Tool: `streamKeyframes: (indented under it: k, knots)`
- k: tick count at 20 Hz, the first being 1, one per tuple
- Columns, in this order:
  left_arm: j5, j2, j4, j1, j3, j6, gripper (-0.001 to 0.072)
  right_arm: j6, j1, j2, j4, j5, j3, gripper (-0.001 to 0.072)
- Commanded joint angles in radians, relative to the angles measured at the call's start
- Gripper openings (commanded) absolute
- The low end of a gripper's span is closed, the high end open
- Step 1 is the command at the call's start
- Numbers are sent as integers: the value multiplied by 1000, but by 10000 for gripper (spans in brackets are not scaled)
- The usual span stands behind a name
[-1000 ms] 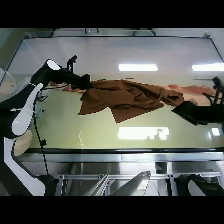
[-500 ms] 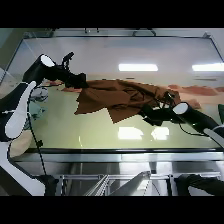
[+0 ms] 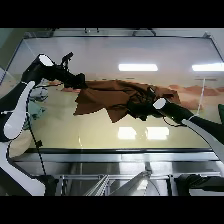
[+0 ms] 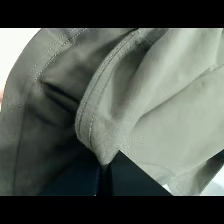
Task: Fold the shirts.
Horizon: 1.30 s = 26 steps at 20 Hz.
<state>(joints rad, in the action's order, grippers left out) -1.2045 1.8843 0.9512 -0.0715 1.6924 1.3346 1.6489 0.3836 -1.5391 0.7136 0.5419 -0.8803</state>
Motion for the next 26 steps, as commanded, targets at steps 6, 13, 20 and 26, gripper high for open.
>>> streamKeyframes:
  k: [6,13,20,26]
  knots:
    - [112,-306,-5,68,1,-1,22,48,-239,507,388,156,-52,17]
    - [198,-787,-10,80,1,-2,22,40,-510,921,526,431,-352,16]
    - [369,-1202,35,49,1,-37,22,27,-600,1067,606,569,-561,16]
    - [358,-1296,129,49,-243,14,21,27,-600,982,606,590,-570,17]
